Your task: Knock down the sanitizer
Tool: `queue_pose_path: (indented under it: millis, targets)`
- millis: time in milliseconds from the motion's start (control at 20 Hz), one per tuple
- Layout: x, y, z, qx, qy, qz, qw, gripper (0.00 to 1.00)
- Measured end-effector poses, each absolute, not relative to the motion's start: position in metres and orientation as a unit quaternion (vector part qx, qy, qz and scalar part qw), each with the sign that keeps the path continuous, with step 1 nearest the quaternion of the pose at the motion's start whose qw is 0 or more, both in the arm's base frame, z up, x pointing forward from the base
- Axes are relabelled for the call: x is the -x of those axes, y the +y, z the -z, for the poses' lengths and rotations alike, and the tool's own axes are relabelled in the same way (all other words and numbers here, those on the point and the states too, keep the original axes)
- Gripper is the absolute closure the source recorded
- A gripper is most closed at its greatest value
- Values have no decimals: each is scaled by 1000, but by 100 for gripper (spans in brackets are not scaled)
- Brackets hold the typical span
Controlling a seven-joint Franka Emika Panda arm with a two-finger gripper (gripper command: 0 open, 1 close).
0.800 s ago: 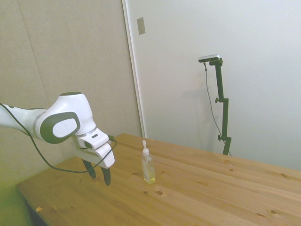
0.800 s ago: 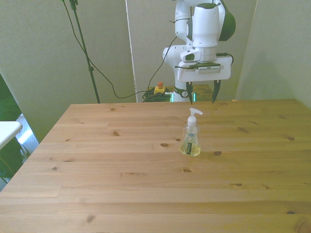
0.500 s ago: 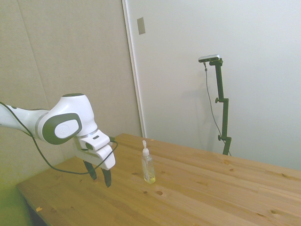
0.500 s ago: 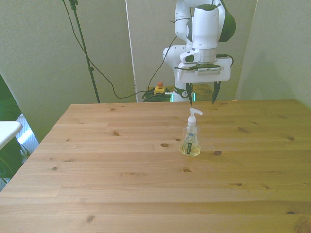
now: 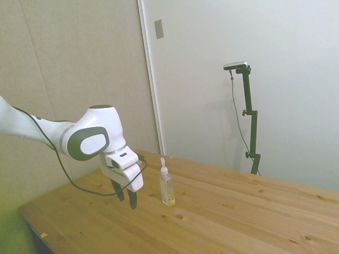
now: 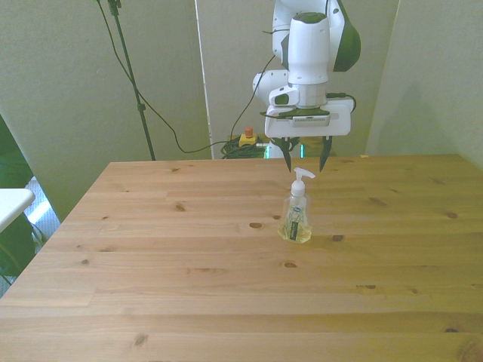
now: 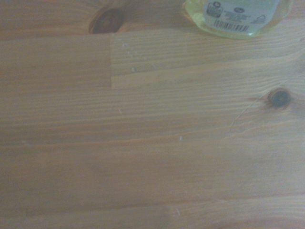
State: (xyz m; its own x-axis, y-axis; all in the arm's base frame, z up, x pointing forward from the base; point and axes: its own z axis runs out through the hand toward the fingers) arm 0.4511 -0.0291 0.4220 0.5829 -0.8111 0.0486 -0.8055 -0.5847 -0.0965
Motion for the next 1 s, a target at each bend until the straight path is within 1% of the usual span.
queue_pose_path:
  millis: [400, 1000]
  targets:
    - [-488, -42, -418, 877, 478, 37, 33, 100]
    - [-529, -44, -423, 874, 486, 25, 9, 100]
